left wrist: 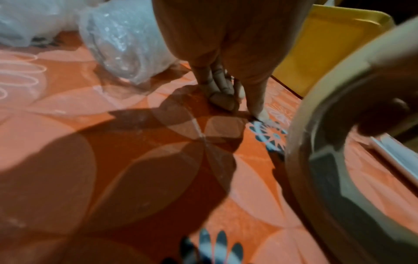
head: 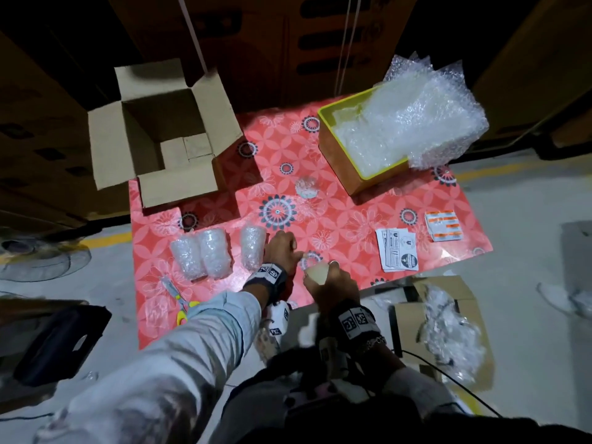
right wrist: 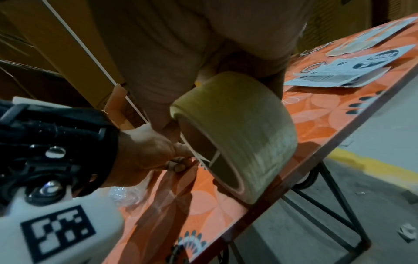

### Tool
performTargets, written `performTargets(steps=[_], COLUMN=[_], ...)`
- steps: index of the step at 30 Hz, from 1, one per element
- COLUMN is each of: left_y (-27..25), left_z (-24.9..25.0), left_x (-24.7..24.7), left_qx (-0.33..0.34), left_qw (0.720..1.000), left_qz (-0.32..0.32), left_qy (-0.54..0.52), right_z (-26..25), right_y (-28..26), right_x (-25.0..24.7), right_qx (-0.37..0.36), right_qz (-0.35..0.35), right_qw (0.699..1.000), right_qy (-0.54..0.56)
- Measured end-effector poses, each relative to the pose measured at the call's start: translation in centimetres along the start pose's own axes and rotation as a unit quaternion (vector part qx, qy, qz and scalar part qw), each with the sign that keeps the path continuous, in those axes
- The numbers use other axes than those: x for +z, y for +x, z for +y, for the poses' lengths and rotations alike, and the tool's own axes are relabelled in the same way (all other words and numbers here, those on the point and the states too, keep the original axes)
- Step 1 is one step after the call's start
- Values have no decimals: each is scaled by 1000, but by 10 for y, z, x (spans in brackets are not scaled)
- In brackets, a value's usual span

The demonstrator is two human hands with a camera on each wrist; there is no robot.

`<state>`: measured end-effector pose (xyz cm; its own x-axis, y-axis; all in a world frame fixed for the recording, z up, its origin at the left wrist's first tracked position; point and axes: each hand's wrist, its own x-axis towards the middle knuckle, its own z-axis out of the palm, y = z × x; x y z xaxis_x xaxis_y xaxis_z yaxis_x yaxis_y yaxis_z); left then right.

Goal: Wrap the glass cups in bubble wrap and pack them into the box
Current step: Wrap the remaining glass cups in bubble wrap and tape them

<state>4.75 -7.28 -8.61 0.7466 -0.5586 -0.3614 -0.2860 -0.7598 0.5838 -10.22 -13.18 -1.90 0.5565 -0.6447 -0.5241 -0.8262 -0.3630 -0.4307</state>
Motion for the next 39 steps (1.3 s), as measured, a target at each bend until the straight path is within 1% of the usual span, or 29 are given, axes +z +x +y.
performTargets(steps=[6, 9, 11, 13, 14, 16, 19, 23, 25, 27, 29, 32, 36, 39], left_y=[-1, -3, 0, 6, 8, 8, 7, 6, 7, 5, 3, -3, -11, -19], left_z=[-1, 0, -2, -2, -2, -2, -7, -14, -9, 1, 8, 16, 28, 27], left_x=[3, 9, 8, 6, 4, 0, -5, -6, -10, -17, -22, -35, -72, -101], left_qx=[2, 7, 11, 9, 9, 20, 39, 18, -8, -29, -27, -5, 59, 82], left_qw=[1000, 999, 999, 998, 997, 994, 991, 994, 996, 995, 993, 992, 994, 994], left_qz=[-7, -40, -48, -56, -63, -79, -93, -79, -74, -87, -105, -116, -79, -67], left_qy=[-28, 7, 19, 34, 47, 69, 85, 70, 41, 29, 42, 39, 37, 41], right_z=[0, 8, 16, 27, 36, 49, 45, 51, 51, 48, 46, 45, 41, 36], right_y=[3, 1, -3, -6, -5, -2, -7, -7, -6, -5, -1, -4, -8, -9], right_x=[3, 5, 7, 14, 20, 31, 25, 22, 21, 17, 15, 10, 1, -12], right_qx=[26, -9, -36, -78, -88, -90, -91, -92, -95, -87, -70, -68, -84, -112], right_qz=[-8, 4, -6, 17, 31, 28, 10, -1, -6, -14, -33, -38, -10, 3], right_qw=[998, 997, 995, 992, 991, 989, 991, 992, 991, 991, 993, 994, 990, 988], right_qy=[64, 71, 90, 97, 100, 110, 96, 88, 90, 97, 94, 78, 109, 110])
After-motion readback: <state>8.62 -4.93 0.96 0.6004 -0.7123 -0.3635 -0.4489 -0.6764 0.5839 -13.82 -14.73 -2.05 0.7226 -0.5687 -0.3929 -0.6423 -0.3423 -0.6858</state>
